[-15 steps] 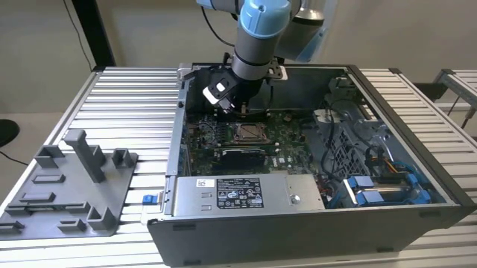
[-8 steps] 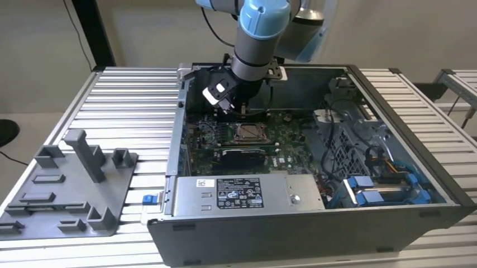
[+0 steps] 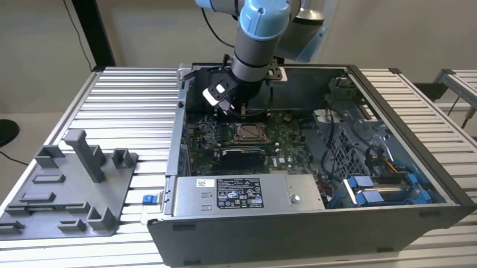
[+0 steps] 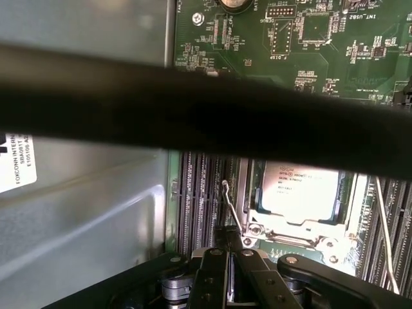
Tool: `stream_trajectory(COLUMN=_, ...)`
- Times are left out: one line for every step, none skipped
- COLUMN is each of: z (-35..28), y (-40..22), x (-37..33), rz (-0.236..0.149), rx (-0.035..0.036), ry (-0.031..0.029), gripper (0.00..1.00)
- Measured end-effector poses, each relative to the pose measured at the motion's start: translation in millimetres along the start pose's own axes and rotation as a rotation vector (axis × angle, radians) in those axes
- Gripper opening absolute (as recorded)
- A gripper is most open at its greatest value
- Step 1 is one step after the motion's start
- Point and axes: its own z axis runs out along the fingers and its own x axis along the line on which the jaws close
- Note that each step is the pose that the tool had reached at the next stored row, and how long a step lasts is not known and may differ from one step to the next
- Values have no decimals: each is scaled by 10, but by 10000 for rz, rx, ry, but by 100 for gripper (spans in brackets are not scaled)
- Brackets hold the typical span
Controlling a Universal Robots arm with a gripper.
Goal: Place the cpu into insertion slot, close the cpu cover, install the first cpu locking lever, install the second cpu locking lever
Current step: 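Install the first cpu locking lever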
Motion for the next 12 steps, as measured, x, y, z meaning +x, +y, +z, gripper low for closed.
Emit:
stream_trajectory(z=0, y=1, x=0, rz=0, rx=1, ry=-1, gripper=0)
stream_trajectory(z=2, y=2, x=-1, rz=0, rx=-1, ry=-1, gripper=0)
stream_trajectory(z=4, y=3, x=-1, rz=0, rx=-1, ry=1, gripper=0)
stream_trajectory(z=5, y=5, x=-2, rz=-1, rx=0, ry=1, gripper=0)
stream_trajectory(z=6, y=7, x=-2, rz=-2, rx=0, ry=1, gripper=0)
stream_trajectory(z=6, y=10, x=-3, rz=-2, rx=0, ry=0, gripper=0)
stream_trajectory(z=7, y=12, x=-3, rz=-1, rx=-1, ry=0, gripper=0)
stream_trajectory(z=8, y=15, x=-3, rz=-1, rx=-1, ry=1, gripper=0)
stream_trajectory(z=9, y=19, x=-4, rz=-1, rx=0, ry=1, gripper=0)
stream_trajectory(z=9, y=22, x=-4, rz=-1, rx=-1, ry=0, gripper=0)
stream_trajectory(z=10, y=25, x=-5, rz=-1, rx=-1, ry=1, gripper=0)
stream_trajectory(z=12, y=28, x=-5, rz=-1, rx=-1, ry=1, gripper=0)
